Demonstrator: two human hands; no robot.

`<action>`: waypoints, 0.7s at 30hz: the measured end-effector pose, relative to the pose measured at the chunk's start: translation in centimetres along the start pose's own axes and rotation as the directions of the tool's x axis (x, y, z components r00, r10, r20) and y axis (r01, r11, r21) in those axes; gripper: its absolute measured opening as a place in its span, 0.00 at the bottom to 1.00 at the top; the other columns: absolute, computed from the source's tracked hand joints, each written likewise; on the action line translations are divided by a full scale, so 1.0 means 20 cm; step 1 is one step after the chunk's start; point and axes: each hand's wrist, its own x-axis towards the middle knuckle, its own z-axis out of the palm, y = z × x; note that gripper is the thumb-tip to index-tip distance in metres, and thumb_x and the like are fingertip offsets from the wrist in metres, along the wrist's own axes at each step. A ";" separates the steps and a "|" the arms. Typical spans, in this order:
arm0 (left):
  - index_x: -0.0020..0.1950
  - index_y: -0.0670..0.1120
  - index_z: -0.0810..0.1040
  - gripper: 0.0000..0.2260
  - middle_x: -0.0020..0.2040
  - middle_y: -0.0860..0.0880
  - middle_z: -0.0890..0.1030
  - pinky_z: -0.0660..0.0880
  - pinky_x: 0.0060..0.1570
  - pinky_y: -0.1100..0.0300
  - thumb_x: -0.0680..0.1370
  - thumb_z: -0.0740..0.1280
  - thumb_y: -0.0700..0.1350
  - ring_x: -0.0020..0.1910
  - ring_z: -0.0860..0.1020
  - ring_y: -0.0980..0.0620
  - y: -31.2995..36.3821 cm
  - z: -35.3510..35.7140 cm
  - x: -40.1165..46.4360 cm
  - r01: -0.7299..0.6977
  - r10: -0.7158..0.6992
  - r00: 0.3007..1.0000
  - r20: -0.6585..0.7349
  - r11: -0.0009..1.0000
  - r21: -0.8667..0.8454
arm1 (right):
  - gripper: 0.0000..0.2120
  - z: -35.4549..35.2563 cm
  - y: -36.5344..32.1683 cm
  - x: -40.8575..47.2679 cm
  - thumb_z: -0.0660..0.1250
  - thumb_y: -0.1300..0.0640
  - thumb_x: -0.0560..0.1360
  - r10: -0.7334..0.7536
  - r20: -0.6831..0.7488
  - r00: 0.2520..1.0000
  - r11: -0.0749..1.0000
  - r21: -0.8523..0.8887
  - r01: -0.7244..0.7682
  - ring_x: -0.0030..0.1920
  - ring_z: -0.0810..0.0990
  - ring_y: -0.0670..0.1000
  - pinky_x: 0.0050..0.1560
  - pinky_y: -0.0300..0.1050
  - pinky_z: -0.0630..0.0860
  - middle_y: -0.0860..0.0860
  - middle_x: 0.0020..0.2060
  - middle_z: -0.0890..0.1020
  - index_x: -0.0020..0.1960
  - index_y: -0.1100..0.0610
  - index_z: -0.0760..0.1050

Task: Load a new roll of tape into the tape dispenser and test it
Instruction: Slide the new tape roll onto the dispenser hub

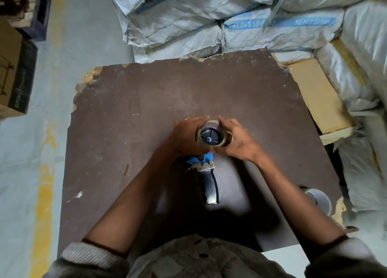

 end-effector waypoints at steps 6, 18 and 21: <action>0.71 0.40 0.74 0.44 0.62 0.41 0.80 0.69 0.60 0.65 0.58 0.84 0.51 0.60 0.79 0.44 -0.03 -0.01 0.00 -0.026 0.022 0.998 -0.055 0.997 -0.075 | 0.34 -0.01 0.06 0.05 0.82 0.62 0.67 0.040 -0.005 0.999 0.997 -0.072 -0.041 0.57 0.76 0.46 0.50 0.23 0.69 0.47 0.57 0.77 0.71 0.62 0.75; 0.64 0.41 0.79 0.39 0.50 0.42 0.80 0.75 0.47 0.58 0.58 0.73 0.60 0.47 0.79 0.45 -0.05 0.01 -0.05 -0.047 0.045 0.998 -0.051 0.998 -0.037 | 0.32 0.02 -0.09 0.02 0.85 0.55 0.59 -0.044 -0.048 0.998 0.994 -0.105 0.039 0.56 0.80 0.56 0.60 0.50 0.78 0.55 0.57 0.80 0.62 0.56 0.81; 0.62 0.39 0.80 0.36 0.51 0.41 0.79 0.75 0.47 0.58 0.58 0.78 0.56 0.47 0.79 0.44 -0.05 0.01 -0.03 -0.031 0.030 0.999 -0.033 0.999 -0.028 | 0.31 0.00 -0.06 0.02 0.82 0.55 0.66 -0.042 -0.014 0.999 0.994 -0.103 0.040 0.62 0.77 0.58 0.63 0.50 0.74 0.58 0.62 0.79 0.67 0.58 0.79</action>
